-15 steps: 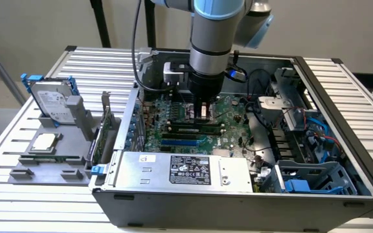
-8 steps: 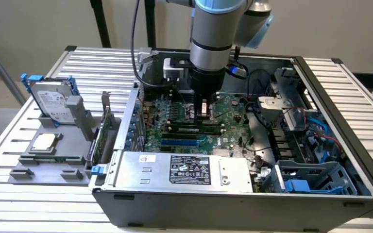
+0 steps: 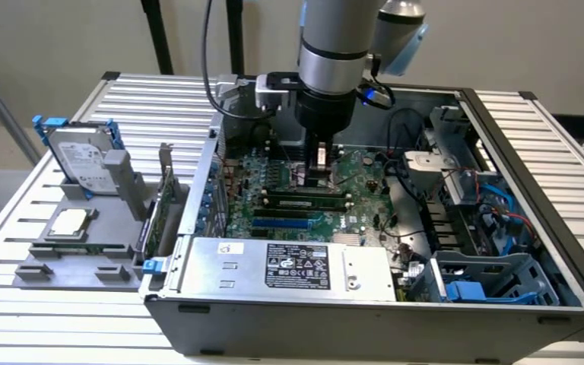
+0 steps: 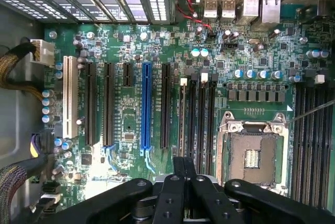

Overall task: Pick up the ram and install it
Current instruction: 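Press down the ram until it locks into place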

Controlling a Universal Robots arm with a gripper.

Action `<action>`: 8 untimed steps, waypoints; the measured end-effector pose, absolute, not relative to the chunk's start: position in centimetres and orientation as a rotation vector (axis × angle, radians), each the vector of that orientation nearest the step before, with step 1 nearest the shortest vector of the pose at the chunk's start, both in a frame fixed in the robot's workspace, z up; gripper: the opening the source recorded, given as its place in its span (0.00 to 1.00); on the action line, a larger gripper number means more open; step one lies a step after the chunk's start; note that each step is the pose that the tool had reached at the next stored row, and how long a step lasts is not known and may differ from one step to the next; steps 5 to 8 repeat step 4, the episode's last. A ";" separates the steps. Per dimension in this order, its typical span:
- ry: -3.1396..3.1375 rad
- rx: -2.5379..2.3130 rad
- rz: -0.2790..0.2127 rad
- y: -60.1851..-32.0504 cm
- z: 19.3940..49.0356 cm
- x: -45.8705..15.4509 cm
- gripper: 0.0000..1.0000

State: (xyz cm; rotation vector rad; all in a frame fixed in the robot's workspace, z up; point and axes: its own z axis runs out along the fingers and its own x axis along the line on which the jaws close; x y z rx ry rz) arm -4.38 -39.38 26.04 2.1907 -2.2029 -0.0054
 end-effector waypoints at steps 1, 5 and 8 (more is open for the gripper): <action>-2.203 2.191 -0.005 -39.4 26.0 -4.4 0.11; -2.203 2.191 -0.005 -39.4 26.0 -4.4 0.11; -2.203 2.191 -0.005 -39.4 26.0 -4.4 0.11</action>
